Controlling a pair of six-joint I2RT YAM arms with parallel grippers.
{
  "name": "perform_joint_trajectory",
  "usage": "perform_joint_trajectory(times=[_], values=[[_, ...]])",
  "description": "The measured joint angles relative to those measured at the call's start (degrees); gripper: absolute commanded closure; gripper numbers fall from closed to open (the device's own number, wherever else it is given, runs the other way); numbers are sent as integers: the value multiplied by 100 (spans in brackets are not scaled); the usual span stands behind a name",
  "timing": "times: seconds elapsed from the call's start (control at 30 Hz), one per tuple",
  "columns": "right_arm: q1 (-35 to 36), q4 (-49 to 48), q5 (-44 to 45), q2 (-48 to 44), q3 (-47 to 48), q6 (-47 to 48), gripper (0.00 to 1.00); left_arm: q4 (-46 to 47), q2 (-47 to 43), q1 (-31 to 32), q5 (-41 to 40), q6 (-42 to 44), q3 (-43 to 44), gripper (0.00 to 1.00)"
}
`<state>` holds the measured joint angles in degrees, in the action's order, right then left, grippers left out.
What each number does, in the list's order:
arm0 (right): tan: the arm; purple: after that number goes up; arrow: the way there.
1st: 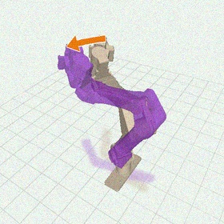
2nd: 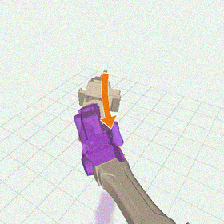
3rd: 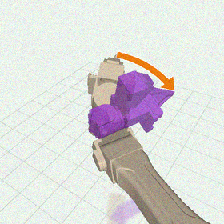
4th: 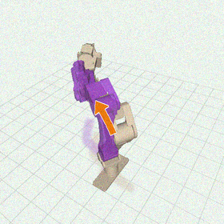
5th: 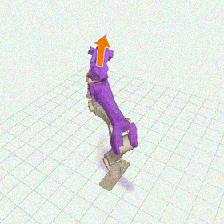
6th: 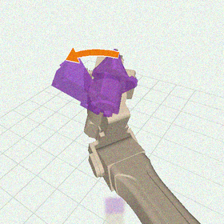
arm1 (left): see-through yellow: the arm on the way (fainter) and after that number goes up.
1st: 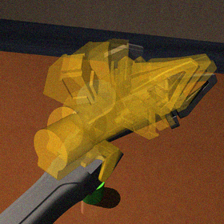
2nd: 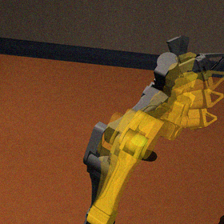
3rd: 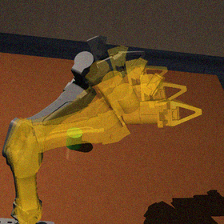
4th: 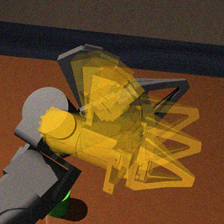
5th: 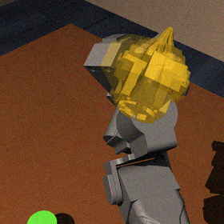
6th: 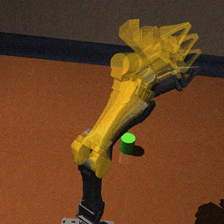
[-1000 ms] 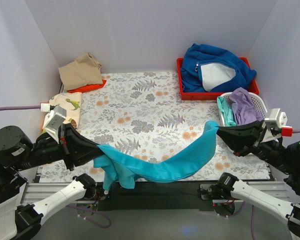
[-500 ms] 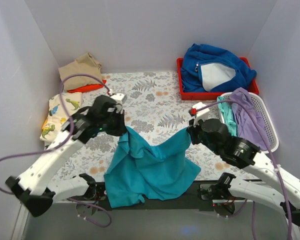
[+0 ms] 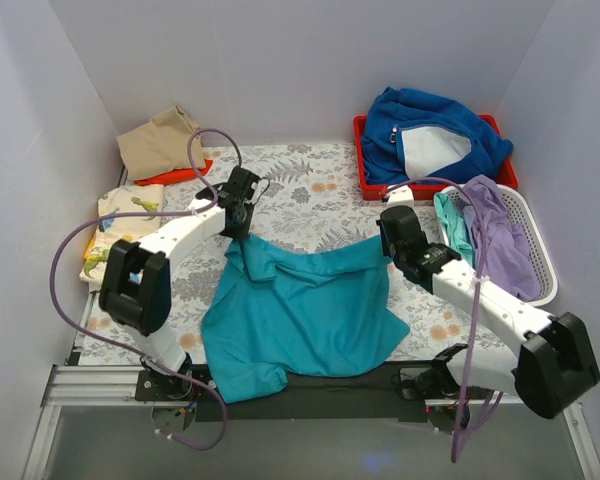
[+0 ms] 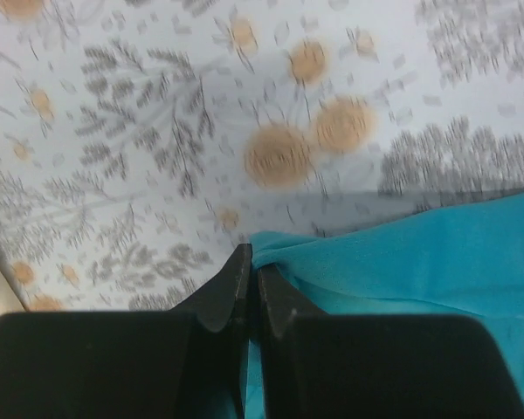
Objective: Fold and stack the t-shirts
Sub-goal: Flatten the tshirt out
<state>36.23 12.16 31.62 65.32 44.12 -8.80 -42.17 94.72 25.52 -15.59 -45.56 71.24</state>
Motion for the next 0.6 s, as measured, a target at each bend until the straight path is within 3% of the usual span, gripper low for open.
perform_joint_trajectory(times=[0.13,0.27,0.37,0.4,0.43,0.47,0.5,0.57,0.6], values=[[-629,-413,-197,1001,227,146,99,175,1106,-284,-146,282,920,100],[-855,-732,-380,1976,748,297,99,271,2236,-426,-184,507,1974,100],[-962,-1005,-452,2522,1045,348,99,424,2743,-485,-293,678,2253,100],[-997,-1108,-476,2684,1119,367,94,494,2859,-501,-374,750,2258,100],[-1025,-1180,-481,2806,1167,387,80,568,2931,-518,-494,846,2256,100],[-1067,-1263,-498,2922,1207,420,76,645,2949,-535,-575,907,2249,98],[-1093,-1316,-507,2983,1228,444,71,758,2949,-549,-645,966,2234,93],[-1185,-1397,-490,3086,1268,490,66,973,2942,-590,-804,1054,2225,69],[-1222,-1412,-476,3108,1283,520,65,1051,2942,-627,-914,1047,2225,67]])
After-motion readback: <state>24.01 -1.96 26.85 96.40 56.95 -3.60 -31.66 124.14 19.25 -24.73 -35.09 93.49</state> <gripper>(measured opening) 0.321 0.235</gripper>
